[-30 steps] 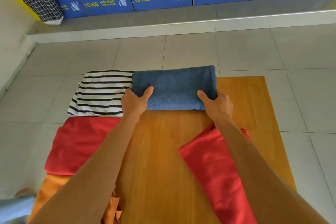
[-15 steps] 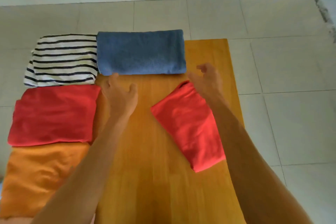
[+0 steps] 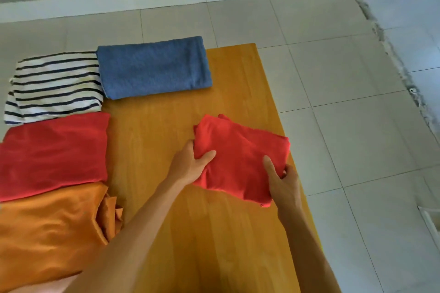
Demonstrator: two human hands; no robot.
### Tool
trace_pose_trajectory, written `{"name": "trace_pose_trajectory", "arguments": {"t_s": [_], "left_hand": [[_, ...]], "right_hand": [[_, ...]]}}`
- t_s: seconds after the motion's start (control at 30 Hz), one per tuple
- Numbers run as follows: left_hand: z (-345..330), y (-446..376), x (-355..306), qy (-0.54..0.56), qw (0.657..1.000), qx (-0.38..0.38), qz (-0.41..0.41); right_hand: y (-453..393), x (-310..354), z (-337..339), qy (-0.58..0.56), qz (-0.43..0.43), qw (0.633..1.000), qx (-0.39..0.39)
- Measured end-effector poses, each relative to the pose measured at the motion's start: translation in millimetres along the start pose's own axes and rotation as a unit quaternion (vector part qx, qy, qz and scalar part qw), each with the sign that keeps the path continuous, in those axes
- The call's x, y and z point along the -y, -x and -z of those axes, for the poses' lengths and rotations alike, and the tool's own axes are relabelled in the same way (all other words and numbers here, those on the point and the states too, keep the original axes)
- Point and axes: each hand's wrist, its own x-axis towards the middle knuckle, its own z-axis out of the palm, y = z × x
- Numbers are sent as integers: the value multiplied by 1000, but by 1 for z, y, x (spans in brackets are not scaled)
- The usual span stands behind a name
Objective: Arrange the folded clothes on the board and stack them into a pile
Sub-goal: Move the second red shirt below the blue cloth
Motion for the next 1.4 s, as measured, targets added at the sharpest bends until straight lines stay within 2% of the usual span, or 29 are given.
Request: {"name": "trace_pose_trajectory", "arguments": {"t_s": [0.1,0.23,0.43,0.5,0.57,0.67,0.83,1.03,1.23,1.3,1.4], "left_hand": [[7,19,22,74,996,-29,37],[33,33,40,170,981,-76,55],[92,17,49,155,962,-220,33],[107,4,49,159,956,-240,53],[112,-9,50,152,952,-244,106],[110,-18,53,119,947,-255,156],[106,-29,49,100,942,-273,170],[104,-26,48,141,930,-285,186],[112,-22,47,196,902,-313,223],[113,-17,46,189,905,-312,219],[116,-7,43,172,922,-289,194]], "right_hand": [[-14,16,-15,52,-3,996,69],[-24,44,-50,106,75,983,133],[-34,94,-123,86,177,961,193],[-41,107,-150,113,198,953,199],[-53,111,-171,158,199,946,199],[-70,104,-183,163,153,955,193],[-75,96,-179,144,146,962,177],[-70,99,-179,171,156,960,159],[-58,100,-167,104,126,967,198],[-48,95,-159,88,134,968,193],[-23,84,-146,131,163,966,152]]}}
